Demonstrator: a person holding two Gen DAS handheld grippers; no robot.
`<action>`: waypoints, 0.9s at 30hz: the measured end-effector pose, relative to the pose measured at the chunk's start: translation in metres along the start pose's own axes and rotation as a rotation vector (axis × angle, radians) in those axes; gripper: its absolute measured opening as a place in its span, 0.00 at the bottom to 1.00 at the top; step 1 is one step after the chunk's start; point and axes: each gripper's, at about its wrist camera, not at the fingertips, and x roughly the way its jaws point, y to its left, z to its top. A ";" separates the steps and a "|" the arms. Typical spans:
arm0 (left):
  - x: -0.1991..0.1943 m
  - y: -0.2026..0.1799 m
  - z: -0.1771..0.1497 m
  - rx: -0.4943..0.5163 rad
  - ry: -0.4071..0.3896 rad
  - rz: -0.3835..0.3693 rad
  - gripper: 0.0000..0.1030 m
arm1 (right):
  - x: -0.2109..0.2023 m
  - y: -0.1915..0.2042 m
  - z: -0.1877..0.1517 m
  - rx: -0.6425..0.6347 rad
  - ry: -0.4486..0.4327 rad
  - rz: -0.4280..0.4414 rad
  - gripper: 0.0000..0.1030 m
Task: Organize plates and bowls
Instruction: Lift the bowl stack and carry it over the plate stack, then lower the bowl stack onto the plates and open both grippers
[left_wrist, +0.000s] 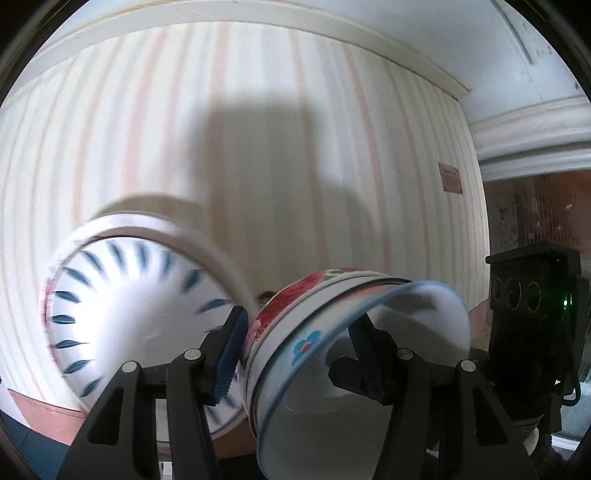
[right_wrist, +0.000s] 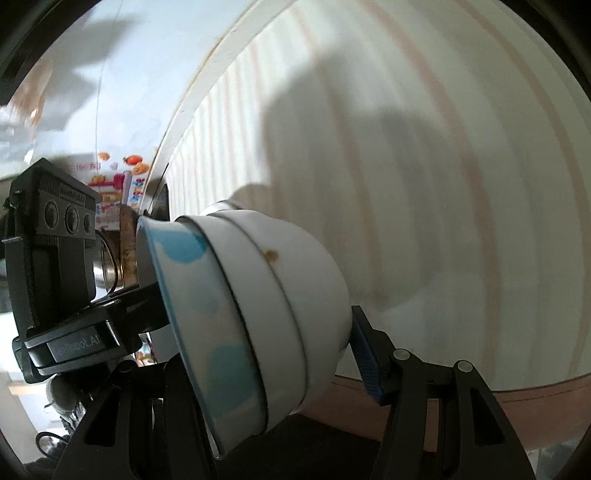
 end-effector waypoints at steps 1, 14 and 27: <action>-0.004 0.006 0.000 -0.008 -0.005 0.002 0.52 | 0.004 0.006 0.001 -0.002 0.003 0.005 0.58; -0.025 0.080 -0.005 -0.119 -0.041 0.055 0.52 | 0.090 0.085 0.007 -0.088 0.085 0.015 0.58; -0.024 0.114 -0.007 -0.153 -0.051 0.065 0.52 | 0.135 0.105 0.008 -0.116 0.122 -0.018 0.58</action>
